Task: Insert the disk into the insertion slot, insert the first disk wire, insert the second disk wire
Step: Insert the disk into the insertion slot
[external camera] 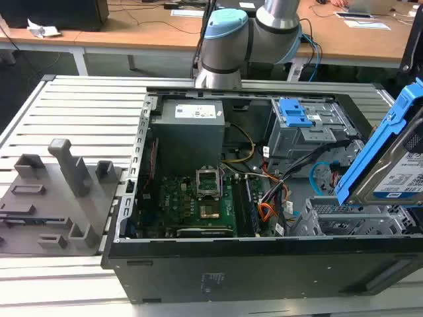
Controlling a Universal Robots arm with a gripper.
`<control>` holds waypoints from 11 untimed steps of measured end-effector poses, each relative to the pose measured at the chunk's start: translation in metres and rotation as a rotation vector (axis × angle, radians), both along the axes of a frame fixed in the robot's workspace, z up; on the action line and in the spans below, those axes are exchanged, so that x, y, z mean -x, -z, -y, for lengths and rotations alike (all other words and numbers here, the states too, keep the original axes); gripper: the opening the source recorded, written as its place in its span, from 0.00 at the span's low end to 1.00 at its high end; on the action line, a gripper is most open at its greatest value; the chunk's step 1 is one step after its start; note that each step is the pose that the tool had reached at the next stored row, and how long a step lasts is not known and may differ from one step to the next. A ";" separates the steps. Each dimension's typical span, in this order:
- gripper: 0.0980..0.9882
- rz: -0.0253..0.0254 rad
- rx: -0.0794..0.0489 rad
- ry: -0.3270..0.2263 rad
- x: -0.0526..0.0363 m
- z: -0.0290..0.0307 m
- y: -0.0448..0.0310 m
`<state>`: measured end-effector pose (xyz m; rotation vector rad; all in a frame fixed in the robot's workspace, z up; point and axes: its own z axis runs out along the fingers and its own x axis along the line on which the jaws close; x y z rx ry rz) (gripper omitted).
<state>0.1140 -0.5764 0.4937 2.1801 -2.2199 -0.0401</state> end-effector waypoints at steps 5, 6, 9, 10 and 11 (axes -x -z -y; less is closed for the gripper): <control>0.30 0.0000 0.000 0.000 0.0000 0.0000 0.0067; 0.30 0.0000 0.000 0.000 0.0000 0.0000 0.0079; 0.30 0.0000 0.000 0.000 0.0000 0.0000 0.0124; 0.30 0.0000 0.000 0.000 0.0000 0.0000 0.0137; 0.30 0.0000 0.000 0.000 0.0000 0.0000 0.0153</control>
